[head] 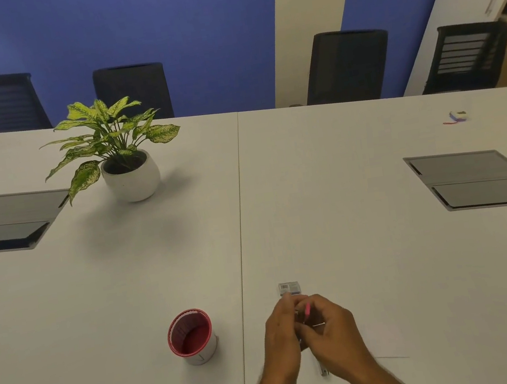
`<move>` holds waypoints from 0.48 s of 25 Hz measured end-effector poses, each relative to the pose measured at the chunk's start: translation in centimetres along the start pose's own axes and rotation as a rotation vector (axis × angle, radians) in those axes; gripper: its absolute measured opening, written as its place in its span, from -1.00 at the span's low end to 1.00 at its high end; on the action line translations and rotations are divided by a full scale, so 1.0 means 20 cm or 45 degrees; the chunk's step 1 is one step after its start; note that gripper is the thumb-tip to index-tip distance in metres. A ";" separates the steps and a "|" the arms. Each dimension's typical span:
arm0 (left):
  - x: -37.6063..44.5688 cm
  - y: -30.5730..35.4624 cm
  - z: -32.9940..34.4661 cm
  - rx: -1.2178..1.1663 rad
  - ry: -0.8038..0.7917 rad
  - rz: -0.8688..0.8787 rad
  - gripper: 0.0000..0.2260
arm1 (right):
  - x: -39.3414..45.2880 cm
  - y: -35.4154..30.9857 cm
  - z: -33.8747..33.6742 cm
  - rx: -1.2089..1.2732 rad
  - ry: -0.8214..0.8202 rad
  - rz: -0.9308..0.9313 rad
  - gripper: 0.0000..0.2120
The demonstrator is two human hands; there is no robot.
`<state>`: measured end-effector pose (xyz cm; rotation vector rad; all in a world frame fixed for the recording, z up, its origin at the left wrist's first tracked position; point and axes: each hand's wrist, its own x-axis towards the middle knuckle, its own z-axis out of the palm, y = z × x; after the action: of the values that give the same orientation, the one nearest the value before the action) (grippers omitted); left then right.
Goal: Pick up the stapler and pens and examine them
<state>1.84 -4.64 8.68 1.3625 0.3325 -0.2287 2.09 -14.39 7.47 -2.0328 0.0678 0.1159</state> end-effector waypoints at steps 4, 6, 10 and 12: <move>0.01 -0.03 0.01 0.095 0.100 0.099 -0.69 | 0.00 -0.02 -0.02 -0.184 -0.004 -0.132 -0.83; 0.02 -0.05 0.01 0.147 0.115 0.150 -0.68 | -0.01 -0.01 -0.01 -0.252 0.006 -0.184 -0.86; 0.03 -0.07 0.00 0.265 0.104 0.243 -0.65 | -0.02 -0.01 0.01 -0.281 0.068 -0.190 -0.90; 0.04 -0.08 0.00 0.276 0.114 0.271 -0.64 | -0.02 -0.02 0.02 -0.274 0.084 -0.207 -0.88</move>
<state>2.02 -4.88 6.94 1.6135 0.2398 -0.0269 1.75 -13.85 7.60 -2.2477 -0.0718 -0.0486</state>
